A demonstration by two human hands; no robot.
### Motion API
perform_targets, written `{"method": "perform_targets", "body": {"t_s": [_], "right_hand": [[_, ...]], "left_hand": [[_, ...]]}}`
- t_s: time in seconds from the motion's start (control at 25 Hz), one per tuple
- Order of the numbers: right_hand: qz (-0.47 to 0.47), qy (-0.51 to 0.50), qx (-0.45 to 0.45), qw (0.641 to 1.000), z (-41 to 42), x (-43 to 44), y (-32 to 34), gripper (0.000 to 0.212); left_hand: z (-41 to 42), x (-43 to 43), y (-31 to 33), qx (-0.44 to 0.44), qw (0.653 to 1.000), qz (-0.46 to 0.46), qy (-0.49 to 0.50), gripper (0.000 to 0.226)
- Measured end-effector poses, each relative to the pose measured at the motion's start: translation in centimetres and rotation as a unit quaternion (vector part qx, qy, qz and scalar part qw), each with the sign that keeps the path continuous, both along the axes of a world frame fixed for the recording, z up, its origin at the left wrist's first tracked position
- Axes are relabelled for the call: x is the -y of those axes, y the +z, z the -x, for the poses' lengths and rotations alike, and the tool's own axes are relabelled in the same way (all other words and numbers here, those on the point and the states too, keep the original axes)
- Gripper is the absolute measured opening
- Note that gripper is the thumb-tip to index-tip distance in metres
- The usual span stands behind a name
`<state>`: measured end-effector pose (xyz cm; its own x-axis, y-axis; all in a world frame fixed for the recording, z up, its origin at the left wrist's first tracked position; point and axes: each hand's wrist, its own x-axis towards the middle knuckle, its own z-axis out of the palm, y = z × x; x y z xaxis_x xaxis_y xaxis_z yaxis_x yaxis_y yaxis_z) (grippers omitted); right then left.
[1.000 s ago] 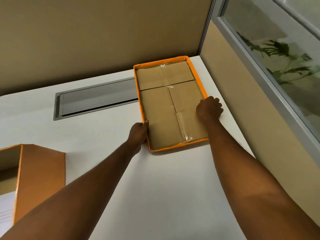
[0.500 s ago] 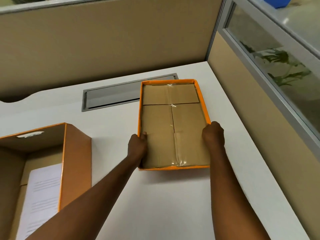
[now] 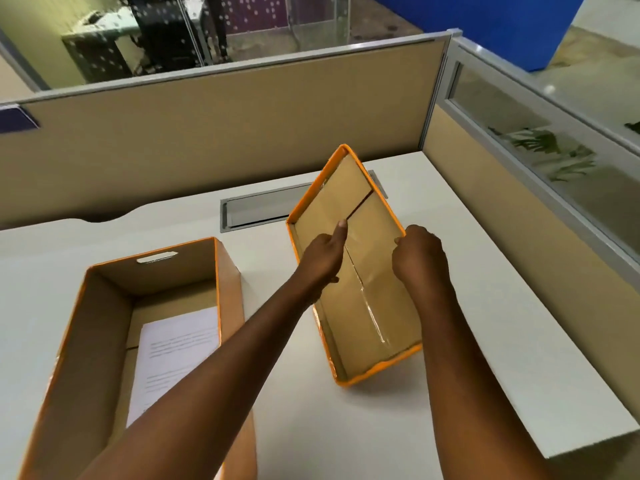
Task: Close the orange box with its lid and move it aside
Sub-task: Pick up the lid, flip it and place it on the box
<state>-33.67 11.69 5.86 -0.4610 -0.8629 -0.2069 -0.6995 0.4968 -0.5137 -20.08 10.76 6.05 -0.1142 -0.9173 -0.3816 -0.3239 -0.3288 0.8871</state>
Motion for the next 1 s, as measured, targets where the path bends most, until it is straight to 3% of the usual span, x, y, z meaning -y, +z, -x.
{"method": "perform_targets", "body": {"t_s": [0.16, 0.4, 0.56, 0.68, 0.8, 0.88, 1.0], "right_hand": [[0.005, 0.004, -0.060, 0.998, -7.1, -3.8, 4.3, 0.035], [0.054, 0.003, -0.080, 0.995, -19.6, -8.3, 7.3, 0.043], [0.135, 0.030, -0.077, 0.987, -24.9, -10.7, 7.2, 0.040], [0.207, 0.076, 0.013, 0.975, -25.9, -11.7, 7.0, 0.046], [0.199, 0.090, 0.162, 0.962, -24.2, -10.8, 6.8, 0.058], [0.207, 0.049, 0.147, 0.966, -22.2, -9.1, 5.4, 0.058], [0.136, -0.008, 0.082, 0.987, -19.0, -6.5, 2.6, 0.062]], "left_hand": [[-3.1, -1.5, 2.5, -0.052, 0.996, -0.053, -0.048, 0.070], [-10.8, -4.0, 4.9, -0.159, 0.985, 0.065, 0.014, 0.037], [-15.4, -4.9, 5.8, -0.192, 0.978, 0.074, 0.042, 0.014], [-18.3, -5.2, 6.8, -0.187, 0.979, 0.057, 0.049, 0.018], [-21.5, -4.6, 7.0, -0.178, 0.981, 0.026, 0.068, 0.038], [-23.7, -4.3, 6.7, -0.178, 0.981, 0.001, 0.080, 0.050], [-25.8, -4.2, 6.4, -0.216, 0.972, -0.021, 0.089, 0.041]]}}
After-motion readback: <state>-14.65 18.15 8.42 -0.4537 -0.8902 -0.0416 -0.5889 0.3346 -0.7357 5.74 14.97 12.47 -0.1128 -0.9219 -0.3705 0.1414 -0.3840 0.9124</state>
